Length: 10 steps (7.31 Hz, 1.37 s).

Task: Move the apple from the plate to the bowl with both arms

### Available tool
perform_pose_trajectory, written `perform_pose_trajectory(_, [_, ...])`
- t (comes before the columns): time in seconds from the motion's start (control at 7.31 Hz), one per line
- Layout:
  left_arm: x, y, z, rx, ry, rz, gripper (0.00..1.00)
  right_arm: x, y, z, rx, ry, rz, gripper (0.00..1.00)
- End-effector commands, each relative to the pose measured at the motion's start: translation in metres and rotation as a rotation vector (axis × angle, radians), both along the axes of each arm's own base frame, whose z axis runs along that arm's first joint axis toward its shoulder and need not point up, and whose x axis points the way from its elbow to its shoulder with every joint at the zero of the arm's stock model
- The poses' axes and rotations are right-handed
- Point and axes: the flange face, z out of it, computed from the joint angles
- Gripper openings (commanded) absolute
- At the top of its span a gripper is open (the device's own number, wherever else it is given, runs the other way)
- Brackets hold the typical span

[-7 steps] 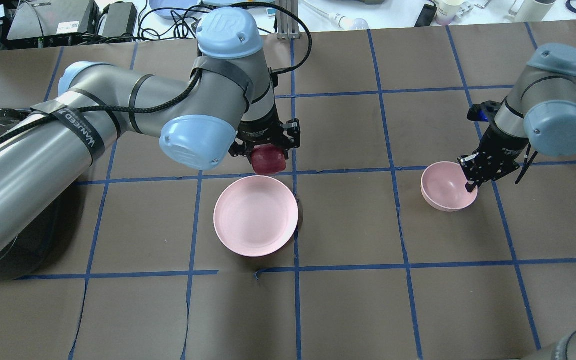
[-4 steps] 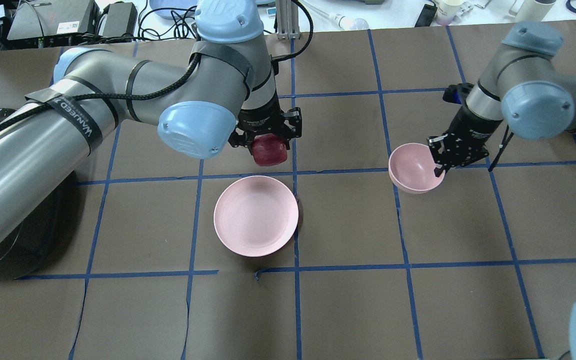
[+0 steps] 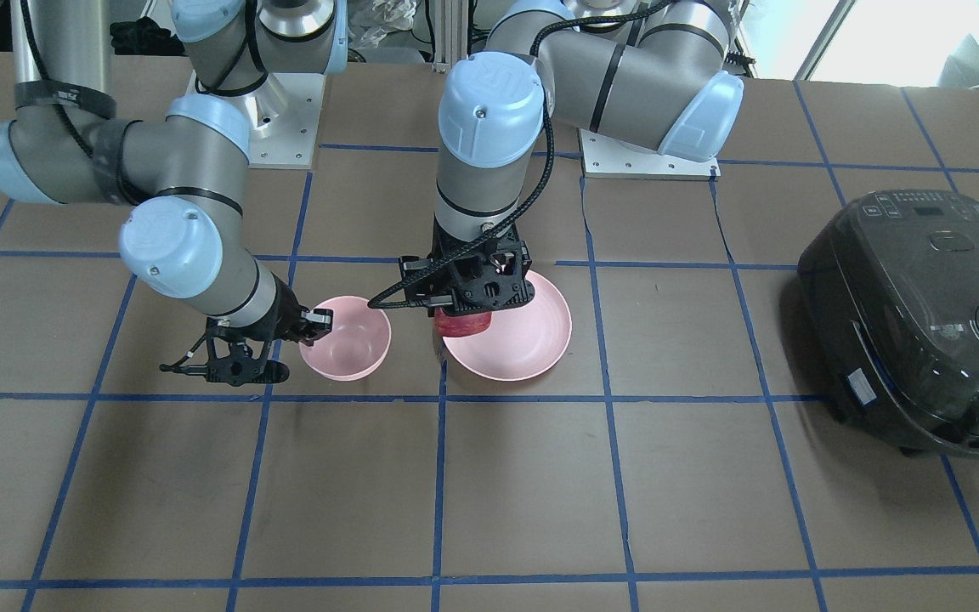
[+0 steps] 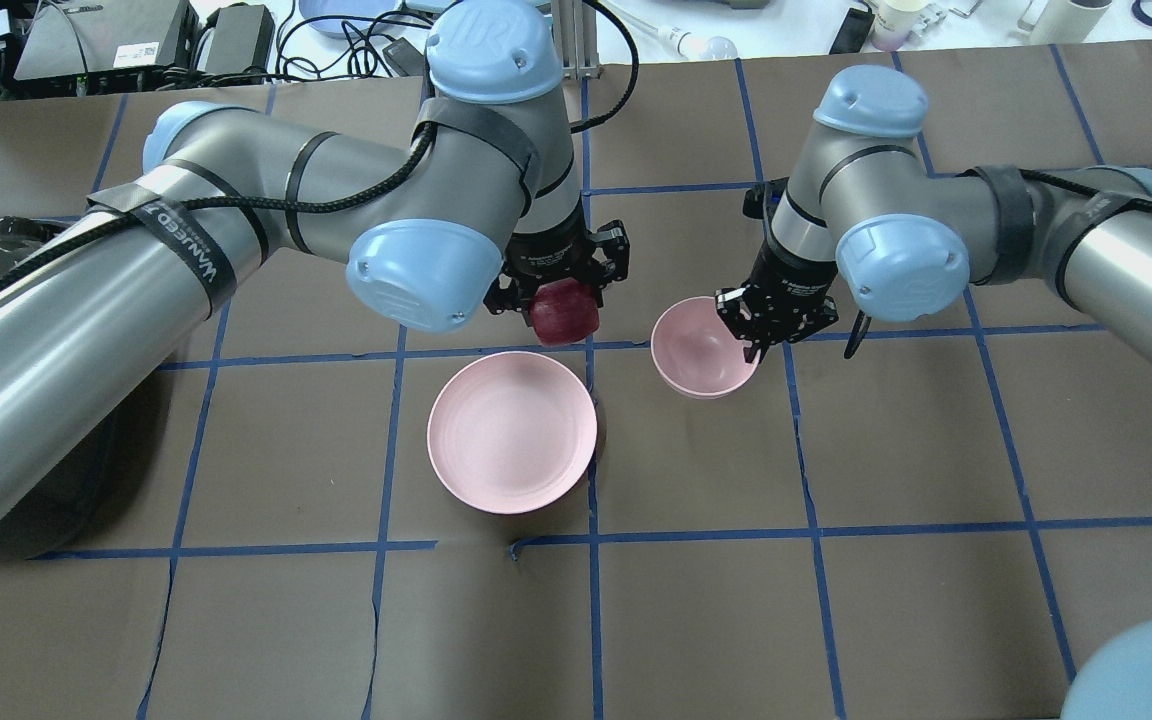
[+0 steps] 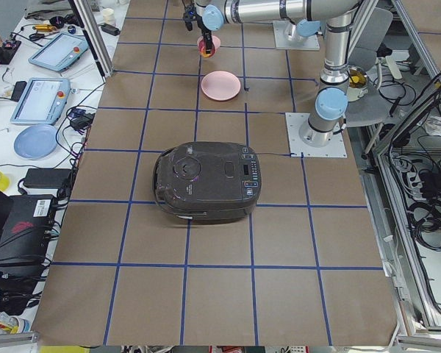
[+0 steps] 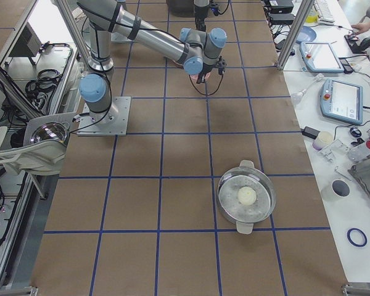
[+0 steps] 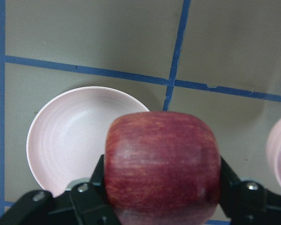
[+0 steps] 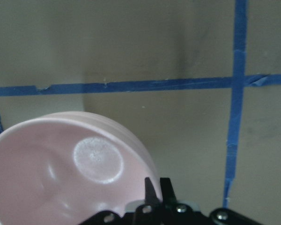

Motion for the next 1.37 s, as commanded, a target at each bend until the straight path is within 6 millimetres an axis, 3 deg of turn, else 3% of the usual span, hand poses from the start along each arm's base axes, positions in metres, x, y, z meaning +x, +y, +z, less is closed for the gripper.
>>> perform_pose_trajectory(0.0, [-0.008,0.005,-0.001,0.005,0.004,0.043,0.00,0.024,0.012,-0.012,0.004,-0.032,-0.036,0.00])
perform_pose_trajectory(0.14, [-0.008,0.005,-0.002,0.007,0.004,0.043,0.00,0.024,0.019,-0.019,0.022,-0.029,-0.034,0.01])
perform_pose_trajectory(0.27, [-0.008,0.005,-0.003,0.009,0.001,0.039,0.00,0.024,0.020,-0.021,0.020,-0.027,-0.024,0.45])
perform_pose_trajectory(0.55, [-0.008,0.005,-0.005,0.012,0.001,0.040,0.00,0.022,0.017,-0.015,0.004,-0.019,-0.024,0.52])
perform_pose_trajectory(0.68, [-0.008,0.004,-0.006,0.014,0.001,0.043,0.00,0.017,0.014,-0.009,-0.009,-0.016,-0.033,0.88])
perform_pose_trajectory(0.82, [-0.009,0.005,-0.008,0.018,0.002,0.043,0.00,0.002,0.005,0.007,-0.043,0.022,-0.045,1.00])
perform_pose_trajectory(0.96, [-0.011,0.005,-0.010,0.022,0.002,0.052,0.00,-0.033,-0.006,0.019,-0.068,0.100,-0.073,1.00])
perform_pose_trajectory(1.23, [-0.051,0.010,-0.033,0.002,0.070,0.116,0.00,-0.095,-0.014,0.037,-0.080,0.113,-0.145,1.00])
